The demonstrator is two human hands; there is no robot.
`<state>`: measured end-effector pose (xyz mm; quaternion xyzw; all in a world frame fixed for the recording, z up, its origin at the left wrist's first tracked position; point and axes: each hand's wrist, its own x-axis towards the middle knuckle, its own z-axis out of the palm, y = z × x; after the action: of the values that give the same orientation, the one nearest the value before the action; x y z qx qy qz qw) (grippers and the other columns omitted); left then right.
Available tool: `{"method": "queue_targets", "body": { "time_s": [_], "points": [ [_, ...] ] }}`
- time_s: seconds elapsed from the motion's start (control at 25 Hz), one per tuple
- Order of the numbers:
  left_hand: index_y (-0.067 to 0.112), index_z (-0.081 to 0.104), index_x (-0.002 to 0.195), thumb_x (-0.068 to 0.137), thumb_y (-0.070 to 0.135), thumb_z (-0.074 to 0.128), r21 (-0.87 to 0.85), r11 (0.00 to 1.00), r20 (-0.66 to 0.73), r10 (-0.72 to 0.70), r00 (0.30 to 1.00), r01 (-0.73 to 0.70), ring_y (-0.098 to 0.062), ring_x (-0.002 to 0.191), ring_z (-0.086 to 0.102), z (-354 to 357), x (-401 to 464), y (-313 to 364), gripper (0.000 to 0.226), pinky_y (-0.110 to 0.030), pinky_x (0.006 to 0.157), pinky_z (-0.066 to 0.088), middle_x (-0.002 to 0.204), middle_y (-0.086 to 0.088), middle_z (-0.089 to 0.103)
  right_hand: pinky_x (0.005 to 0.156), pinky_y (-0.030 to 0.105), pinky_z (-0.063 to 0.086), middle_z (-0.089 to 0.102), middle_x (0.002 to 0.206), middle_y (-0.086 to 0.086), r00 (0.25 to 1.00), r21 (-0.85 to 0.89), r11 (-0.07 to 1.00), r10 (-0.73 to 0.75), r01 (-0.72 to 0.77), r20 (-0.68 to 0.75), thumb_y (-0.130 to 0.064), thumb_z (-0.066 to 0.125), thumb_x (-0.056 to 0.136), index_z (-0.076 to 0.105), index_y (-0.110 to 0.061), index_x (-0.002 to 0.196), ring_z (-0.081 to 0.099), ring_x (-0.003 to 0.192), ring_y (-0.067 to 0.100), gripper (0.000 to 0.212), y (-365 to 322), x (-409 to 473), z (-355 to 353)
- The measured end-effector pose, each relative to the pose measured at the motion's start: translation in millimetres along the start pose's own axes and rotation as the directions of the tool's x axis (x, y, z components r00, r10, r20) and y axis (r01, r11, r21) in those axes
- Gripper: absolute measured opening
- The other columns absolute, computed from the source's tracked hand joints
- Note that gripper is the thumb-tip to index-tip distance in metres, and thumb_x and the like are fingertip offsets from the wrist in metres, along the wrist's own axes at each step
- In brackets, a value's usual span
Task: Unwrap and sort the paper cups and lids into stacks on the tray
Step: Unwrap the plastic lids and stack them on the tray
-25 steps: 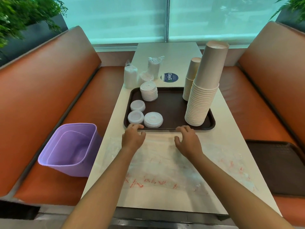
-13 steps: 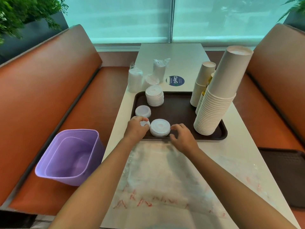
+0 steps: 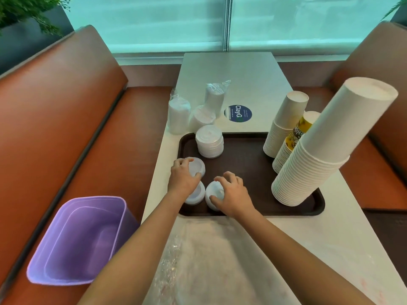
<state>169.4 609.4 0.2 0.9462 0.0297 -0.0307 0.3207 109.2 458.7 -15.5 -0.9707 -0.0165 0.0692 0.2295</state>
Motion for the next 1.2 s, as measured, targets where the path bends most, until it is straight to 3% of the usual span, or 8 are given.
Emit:
{"method": "queue_targets", "body": {
  "time_s": [0.32,0.48,0.72,0.88,1.04,1.2],
  "points": [
    [0.021,0.020,0.147,0.075,0.047,0.072,0.243,0.969,0.163,-0.073,0.984,0.032,-0.029,0.135,0.031,14,44,4,0.093,-0.040,0.105,0.034,0.149,-0.011,0.026,0.107,0.042,0.026,0.025,0.147,-0.004,0.991,-0.113,0.993,-0.018,0.032,0.129,-0.066,0.055,0.069,0.032,-0.037,0.140,0.022,0.135,0.023,0.081,16,16,6],
    [0.019,0.020,0.147,0.075,0.042,0.073,0.330,0.944,0.222,-0.072,0.972,-0.006,-0.031,0.131,0.033,19,48,6,0.093,-0.039,0.100,0.038,0.144,-0.012,0.032,0.104,0.037,0.027,0.029,0.145,-0.005,0.993,-0.119,0.992,-0.037,0.051,0.110,-0.061,0.059,0.075,0.030,-0.034,0.143,0.027,0.131,0.021,0.079,20,17,10],
    [0.019,0.022,0.146,0.076,0.040,0.072,0.323,0.945,0.252,-0.036,0.967,-0.049,-0.031,0.130,0.031,29,48,20,0.089,-0.040,0.096,0.040,0.142,-0.012,0.034,0.103,0.034,0.029,0.031,0.145,-0.003,0.996,-0.097,0.994,-0.041,0.049,0.082,-0.060,0.058,0.074,0.031,-0.031,0.143,0.029,0.129,0.022,0.080,27,16,9],
    [0.019,0.018,0.146,0.075,0.046,0.072,0.268,0.961,0.283,-0.007,0.959,-0.072,-0.032,0.132,0.030,30,46,22,0.093,-0.042,0.101,0.036,0.144,-0.012,0.030,0.103,0.037,0.029,0.030,0.146,-0.004,0.997,-0.113,0.993,-0.016,0.024,0.069,-0.065,0.044,0.067,0.030,-0.031,0.143,0.029,0.130,0.023,0.085,32,15,6],
    [0.019,0.031,0.143,0.082,0.040,0.065,0.166,0.986,0.105,0.009,0.994,-0.027,-0.027,0.128,0.039,17,34,18,0.072,-0.038,0.100,0.038,0.144,-0.007,0.033,0.106,0.040,0.028,0.026,0.150,-0.004,0.999,-0.085,0.996,-0.012,0.016,0.051,-0.077,0.028,0.061,0.029,-0.033,0.145,0.026,0.133,0.022,0.094,34,12,3],
    [0.016,0.051,0.128,0.084,0.027,0.065,-0.064,0.996,-0.122,0.057,0.991,-0.065,-0.022,0.116,0.050,-7,49,27,0.046,-0.033,0.093,0.043,0.129,-0.008,0.049,0.102,0.037,0.034,0.038,0.142,-0.005,0.999,0.051,0.999,0.008,-0.006,-0.035,-0.072,0.023,0.065,0.043,-0.029,0.137,0.034,0.129,0.020,0.087,27,16,-4]
  ]
}}
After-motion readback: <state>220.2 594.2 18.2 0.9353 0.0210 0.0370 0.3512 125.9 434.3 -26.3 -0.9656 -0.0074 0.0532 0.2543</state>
